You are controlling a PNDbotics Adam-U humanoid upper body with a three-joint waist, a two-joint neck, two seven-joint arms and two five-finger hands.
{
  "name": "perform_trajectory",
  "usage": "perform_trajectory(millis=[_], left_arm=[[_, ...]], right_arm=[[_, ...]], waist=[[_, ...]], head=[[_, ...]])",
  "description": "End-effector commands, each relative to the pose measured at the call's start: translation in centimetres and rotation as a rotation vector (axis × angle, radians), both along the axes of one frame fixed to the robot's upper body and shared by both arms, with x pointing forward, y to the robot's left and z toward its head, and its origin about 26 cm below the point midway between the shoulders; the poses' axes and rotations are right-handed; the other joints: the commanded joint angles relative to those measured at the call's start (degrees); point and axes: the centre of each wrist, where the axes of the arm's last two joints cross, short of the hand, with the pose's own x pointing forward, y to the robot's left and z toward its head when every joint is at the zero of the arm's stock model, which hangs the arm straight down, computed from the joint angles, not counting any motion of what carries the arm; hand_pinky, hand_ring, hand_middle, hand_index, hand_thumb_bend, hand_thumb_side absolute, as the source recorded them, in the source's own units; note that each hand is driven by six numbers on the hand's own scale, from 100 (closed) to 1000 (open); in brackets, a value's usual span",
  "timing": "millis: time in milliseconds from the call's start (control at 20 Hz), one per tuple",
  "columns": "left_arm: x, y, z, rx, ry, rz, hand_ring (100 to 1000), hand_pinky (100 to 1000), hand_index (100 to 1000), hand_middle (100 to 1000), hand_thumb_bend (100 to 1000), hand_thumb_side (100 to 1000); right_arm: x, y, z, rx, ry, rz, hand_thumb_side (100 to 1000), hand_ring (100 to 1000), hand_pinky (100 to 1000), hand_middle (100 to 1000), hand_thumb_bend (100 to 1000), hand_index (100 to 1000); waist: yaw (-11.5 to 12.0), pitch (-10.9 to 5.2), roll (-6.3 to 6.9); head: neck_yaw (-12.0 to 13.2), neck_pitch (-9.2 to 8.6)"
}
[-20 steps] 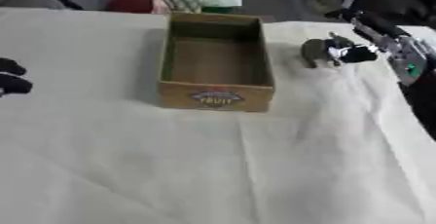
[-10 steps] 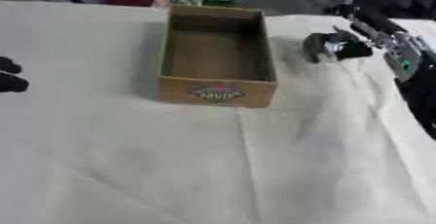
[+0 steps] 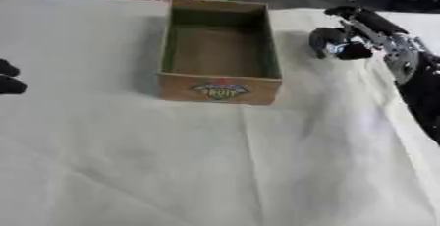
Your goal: Pick up objects on the table and place them in the box.
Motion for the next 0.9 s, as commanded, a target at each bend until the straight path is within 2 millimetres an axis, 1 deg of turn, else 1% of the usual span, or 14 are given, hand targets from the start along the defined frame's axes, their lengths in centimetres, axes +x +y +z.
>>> perform_trajectory(millis=[50, 400, 650, 900], left_arm=[[-0.3, -0.1, 0.9, 0.018, -0.033, -0.010, 634, 729, 712, 629, 100, 865], [-0.3, -0.2, 0.9, 0.023, -0.036, -0.013, 634, 729, 713, 629, 100, 867], [-0.3, -0.2, 0.9, 0.026, -0.036, -0.017, 634, 729, 713, 629, 100, 869], [-0.3, -0.2, 0.9, 0.028, -0.037, -0.019, 633, 729, 713, 631, 100, 870]], right_arm=[[-0.2, -1.1, 1.7, -0.042, -0.046, -0.060, 399, 941, 947, 909, 100, 971], [-0.5, -1.5, 1.0, -0.075, -0.057, -0.139, 381, 943, 946, 910, 100, 968], [-0.6, -1.7, 0.7, -0.100, -0.070, -0.199, 352, 945, 943, 913, 100, 966], [-1.0, -2.4, 0.3, -0.130, -0.073, -0.262, 337, 951, 942, 918, 100, 961]], waist=[[0.07, -0.68, 0.25], [0.24, -0.16, 0.23], [0.31, 0.05, 0.20], [0.26, 0.26, 0.17]], head=[[-0.30, 0.24], [-0.38, 0.44], [-0.49, 0.53], [-0.55, 0.52]])
